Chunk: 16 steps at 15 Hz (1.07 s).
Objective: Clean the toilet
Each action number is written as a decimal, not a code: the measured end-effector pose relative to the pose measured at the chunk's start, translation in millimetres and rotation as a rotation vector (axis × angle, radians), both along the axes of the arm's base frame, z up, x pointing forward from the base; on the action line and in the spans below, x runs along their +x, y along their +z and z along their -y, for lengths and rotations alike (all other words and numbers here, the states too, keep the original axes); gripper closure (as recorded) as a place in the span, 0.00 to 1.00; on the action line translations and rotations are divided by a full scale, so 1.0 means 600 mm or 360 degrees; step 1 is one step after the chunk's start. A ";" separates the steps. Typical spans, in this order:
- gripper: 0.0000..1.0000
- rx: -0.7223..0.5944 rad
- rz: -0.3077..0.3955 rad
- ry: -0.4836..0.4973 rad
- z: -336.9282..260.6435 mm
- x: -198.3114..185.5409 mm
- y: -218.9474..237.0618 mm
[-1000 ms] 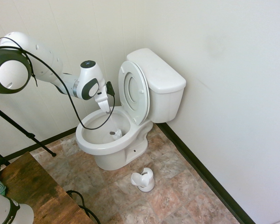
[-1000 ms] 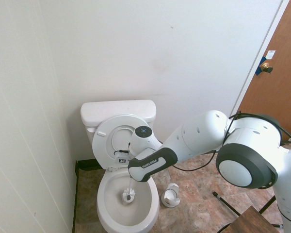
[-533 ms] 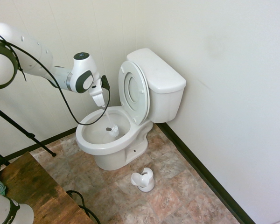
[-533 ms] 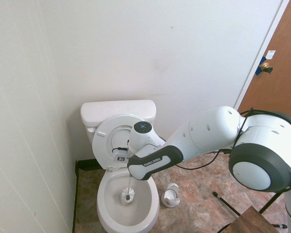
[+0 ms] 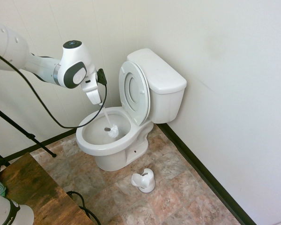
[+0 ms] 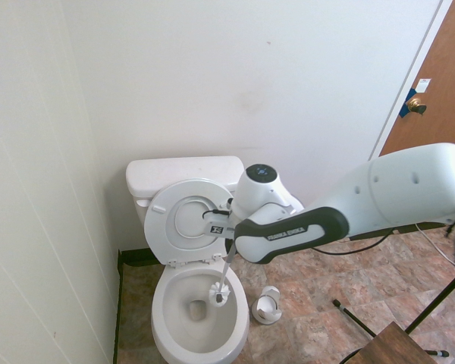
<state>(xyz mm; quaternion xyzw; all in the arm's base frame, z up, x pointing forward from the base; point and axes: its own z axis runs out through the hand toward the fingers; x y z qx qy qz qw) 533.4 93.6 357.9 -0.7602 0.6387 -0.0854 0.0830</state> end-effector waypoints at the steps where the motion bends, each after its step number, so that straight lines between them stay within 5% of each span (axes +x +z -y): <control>1: 1.00 0.0004 0.0014 -0.0006 0.021 -0.015 0.029; 6: 1.00 0.0010 0.0070 -0.0126 0.138 -0.053 0.127; 16: 1.00 -0.0106 -0.0175 -0.0316 0.330 -0.004 -0.037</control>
